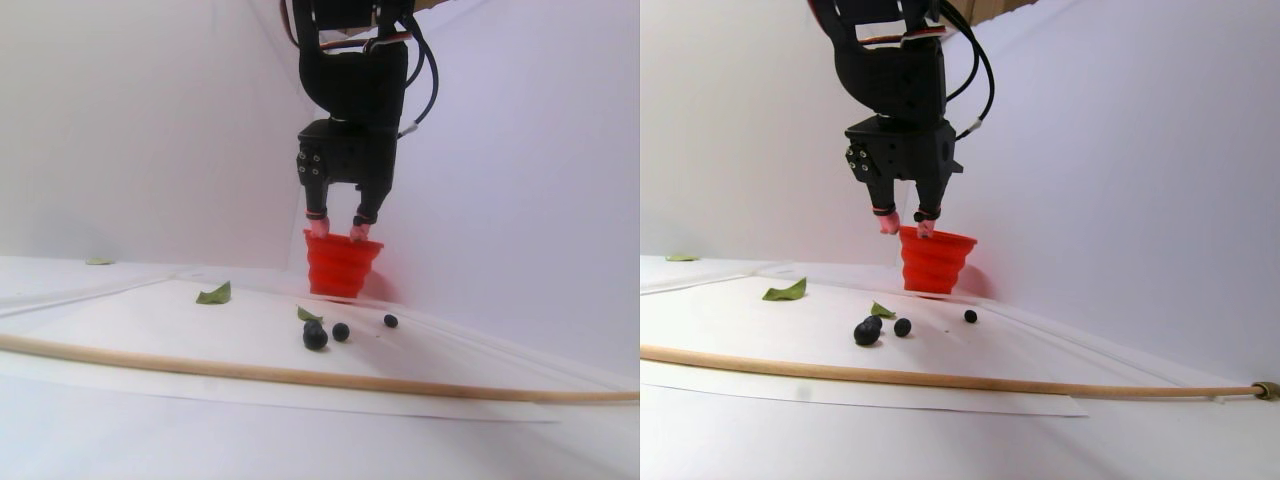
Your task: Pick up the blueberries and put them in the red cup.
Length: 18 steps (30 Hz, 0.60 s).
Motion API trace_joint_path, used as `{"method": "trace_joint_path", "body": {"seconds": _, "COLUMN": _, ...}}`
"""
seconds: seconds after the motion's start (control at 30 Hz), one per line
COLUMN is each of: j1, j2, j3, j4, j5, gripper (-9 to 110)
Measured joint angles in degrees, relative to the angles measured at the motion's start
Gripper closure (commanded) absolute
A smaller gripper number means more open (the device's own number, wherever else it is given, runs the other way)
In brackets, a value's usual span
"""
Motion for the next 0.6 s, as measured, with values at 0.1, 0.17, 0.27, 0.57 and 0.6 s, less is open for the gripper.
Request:
{"method": "trace_joint_path", "body": {"seconds": 0.1, "j1": -0.35, "j2": 0.00, "j3": 0.00, "j4": 0.70, "j5": 0.09, "gripper": 82}}
{"method": "trace_joint_path", "body": {"seconds": 0.17, "j1": -0.35, "j2": 0.00, "j3": 0.26, "j4": 1.14, "j5": 0.09, "gripper": 82}}
{"method": "trace_joint_path", "body": {"seconds": 0.27, "j1": -0.35, "j2": 0.00, "j3": 1.67, "j4": 1.14, "j5": 0.09, "gripper": 82}}
{"method": "trace_joint_path", "body": {"seconds": 0.57, "j1": -1.05, "j2": 0.00, "j3": 2.90, "j4": 1.67, "j5": 1.85, "gripper": 82}}
{"method": "trace_joint_path", "body": {"seconds": 0.6, "j1": -1.05, "j2": 0.00, "j3": 2.90, "j4": 1.67, "j5": 1.93, "gripper": 82}}
